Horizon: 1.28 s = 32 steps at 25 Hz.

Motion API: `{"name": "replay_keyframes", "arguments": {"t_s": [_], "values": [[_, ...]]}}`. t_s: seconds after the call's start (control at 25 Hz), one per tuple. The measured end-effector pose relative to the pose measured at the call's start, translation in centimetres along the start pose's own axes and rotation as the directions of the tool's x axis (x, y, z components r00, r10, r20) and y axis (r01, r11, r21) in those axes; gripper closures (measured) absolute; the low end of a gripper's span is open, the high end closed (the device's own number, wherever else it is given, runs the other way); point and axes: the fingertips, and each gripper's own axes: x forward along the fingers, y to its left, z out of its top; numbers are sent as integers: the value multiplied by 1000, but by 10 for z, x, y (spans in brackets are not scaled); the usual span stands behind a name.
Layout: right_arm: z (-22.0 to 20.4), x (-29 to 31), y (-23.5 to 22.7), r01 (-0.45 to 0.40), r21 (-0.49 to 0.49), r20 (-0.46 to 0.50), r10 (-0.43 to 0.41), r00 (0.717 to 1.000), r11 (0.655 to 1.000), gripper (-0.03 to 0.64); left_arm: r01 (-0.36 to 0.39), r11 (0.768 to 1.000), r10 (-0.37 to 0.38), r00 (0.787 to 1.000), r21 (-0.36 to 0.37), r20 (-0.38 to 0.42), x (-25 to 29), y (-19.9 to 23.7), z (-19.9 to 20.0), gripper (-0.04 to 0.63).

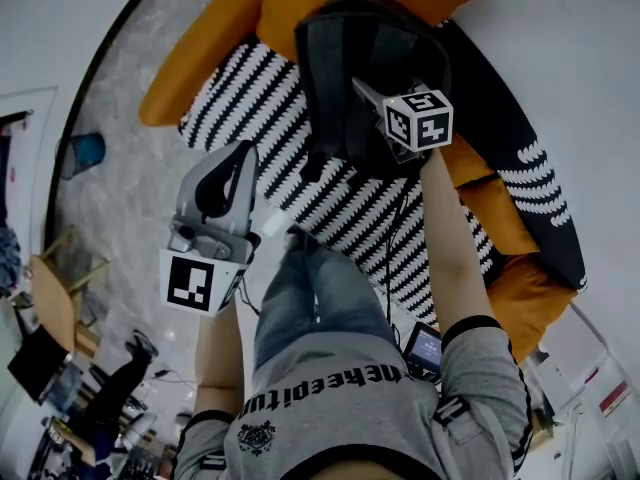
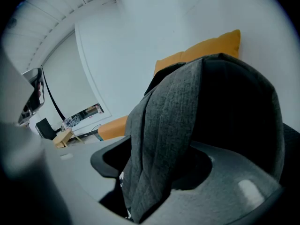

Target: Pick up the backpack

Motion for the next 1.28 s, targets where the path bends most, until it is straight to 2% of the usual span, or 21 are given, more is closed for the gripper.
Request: {"name": "replay_keyframes", "arguments": {"t_s": [0.08, 0.16, 0.32, 0.44, 0.64, 1.0, 1.28], "values": [[2, 2, -1, 4, 7, 7, -4, 1000, 1000, 380, -5, 1000, 5, 1000, 0, -3, 1, 2, 0, 578], [5, 1, -2, 14, 24, 29, -15, 999, 1000, 464, -10, 1000, 10, 1000, 3, -5, 1, 4, -1, 578], [7, -5, 3, 14, 34, 57, -16, 998, 999, 579, -15, 1000, 15, 1000, 6, -2, -2, 6, -2, 578], [14, -13, 14, -1, 48, 81, -2, 997, 999, 584, -15, 1000, 15, 1000, 14, 2, -6, 4, 1, 578], [43, -35, 37, -37, 45, 180, 29, 983, 998, 588, -15, 1000, 15, 1000, 25, 16, -12, 1, 6, 578], [101, -102, 73, 39, -77, 360, -8, 933, 996, 591, 15, 998, -19, 998, 57, 60, -28, -6, 29, 578], [103, -149, 99, 55, -51, 405, -30, 914, 997, 590, 53, 995, -61, 993, 82, 97, -38, -13, 50, 578]]}}
